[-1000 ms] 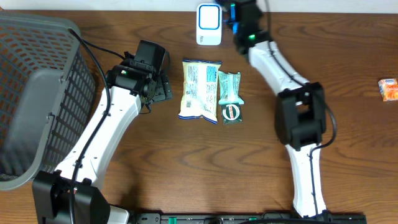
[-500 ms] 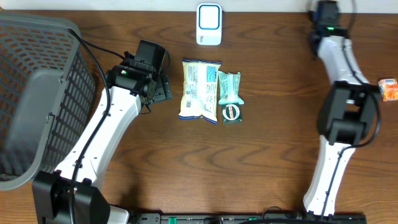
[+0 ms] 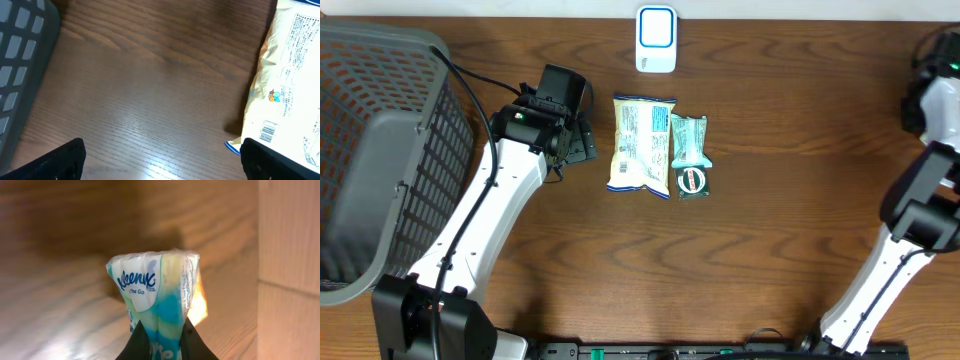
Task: Scan the item barcode
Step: 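Carry the teal pack right and drop it onto the orange pack, then return the right gripper over the light-green wipes pack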
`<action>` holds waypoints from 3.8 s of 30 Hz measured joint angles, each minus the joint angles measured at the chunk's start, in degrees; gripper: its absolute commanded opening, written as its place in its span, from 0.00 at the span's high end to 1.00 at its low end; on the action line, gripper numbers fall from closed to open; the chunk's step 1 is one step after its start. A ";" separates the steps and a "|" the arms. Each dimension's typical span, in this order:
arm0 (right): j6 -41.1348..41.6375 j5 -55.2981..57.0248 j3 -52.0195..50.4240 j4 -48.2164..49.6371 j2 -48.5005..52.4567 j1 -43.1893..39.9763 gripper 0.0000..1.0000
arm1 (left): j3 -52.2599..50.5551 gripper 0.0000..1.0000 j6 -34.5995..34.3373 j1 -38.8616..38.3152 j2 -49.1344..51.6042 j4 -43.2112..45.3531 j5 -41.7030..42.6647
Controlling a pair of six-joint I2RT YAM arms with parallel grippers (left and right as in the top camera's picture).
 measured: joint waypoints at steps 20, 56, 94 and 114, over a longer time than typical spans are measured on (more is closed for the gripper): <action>25.24 -33.97 0.00 -4.61 -0.50 -18.93 0.99 | 0.00 0.02 0.00 0.00 0.00 0.00 0.00; 19.80 -38.51 0.00 -6.01 -2.67 -14.47 0.18 | 0.00 0.02 0.00 0.00 0.00 0.00 0.00; 21.46 -59.45 0.63 -14.05 -9.75 25.14 0.01 | 0.00 0.02 0.00 0.00 0.00 0.00 0.00; 21.07 -68.17 0.85 -14.45 4.13 34.01 0.18 | 0.00 0.02 0.00 0.00 0.00 0.00 0.00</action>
